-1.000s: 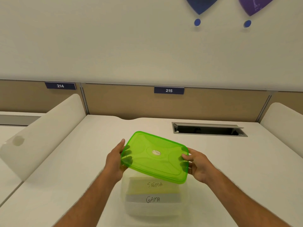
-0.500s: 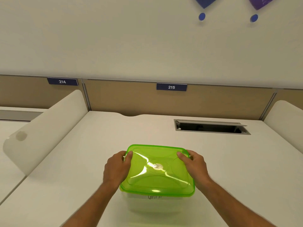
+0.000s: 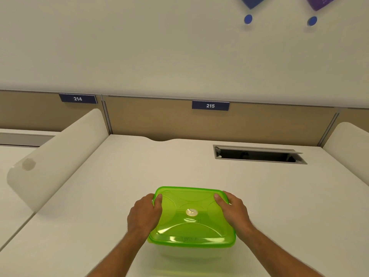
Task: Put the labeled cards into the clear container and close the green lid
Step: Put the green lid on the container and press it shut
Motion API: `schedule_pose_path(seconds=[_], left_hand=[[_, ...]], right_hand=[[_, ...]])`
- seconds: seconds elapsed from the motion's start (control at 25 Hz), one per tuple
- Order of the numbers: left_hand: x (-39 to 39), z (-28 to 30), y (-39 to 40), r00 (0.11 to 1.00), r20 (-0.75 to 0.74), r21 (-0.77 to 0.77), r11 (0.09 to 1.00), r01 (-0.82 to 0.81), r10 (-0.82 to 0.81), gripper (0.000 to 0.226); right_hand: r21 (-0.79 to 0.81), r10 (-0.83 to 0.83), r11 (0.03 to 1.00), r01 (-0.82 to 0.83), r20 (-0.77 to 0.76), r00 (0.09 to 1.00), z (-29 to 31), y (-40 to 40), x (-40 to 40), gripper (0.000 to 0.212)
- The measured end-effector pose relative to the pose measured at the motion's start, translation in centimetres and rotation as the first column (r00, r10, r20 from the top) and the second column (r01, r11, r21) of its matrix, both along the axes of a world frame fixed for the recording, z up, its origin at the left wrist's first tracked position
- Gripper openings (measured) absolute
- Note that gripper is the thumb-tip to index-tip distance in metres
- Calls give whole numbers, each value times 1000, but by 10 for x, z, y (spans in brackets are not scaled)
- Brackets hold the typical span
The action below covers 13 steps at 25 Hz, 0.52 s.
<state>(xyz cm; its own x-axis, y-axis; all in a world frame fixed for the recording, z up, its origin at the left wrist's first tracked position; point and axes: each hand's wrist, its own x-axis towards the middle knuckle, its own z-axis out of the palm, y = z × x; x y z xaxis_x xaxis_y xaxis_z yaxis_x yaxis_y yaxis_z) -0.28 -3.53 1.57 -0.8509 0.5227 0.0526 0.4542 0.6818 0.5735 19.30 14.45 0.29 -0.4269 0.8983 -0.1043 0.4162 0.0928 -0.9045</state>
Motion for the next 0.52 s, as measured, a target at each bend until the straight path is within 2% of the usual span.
schedule_pose_path(seconds=[0.08, 0.28, 0.52], left_hand=[[0, -1, 1, 1000, -8, -32, 999, 3, -3, 45], [-1, -10, 2, 1000, 19, -101, 995, 15, -13, 45], [-5, -21, 7, 994, 91, 1, 998, 65, -65, 39]], right_hand=[[26, -14, 1000, 13, 28, 1000, -1, -1, -1, 54], [37, -26, 999, 24, 44, 999, -1, -2, -3, 48], [36, -28, 999, 22, 183, 983, -4, 5, -4, 60]])
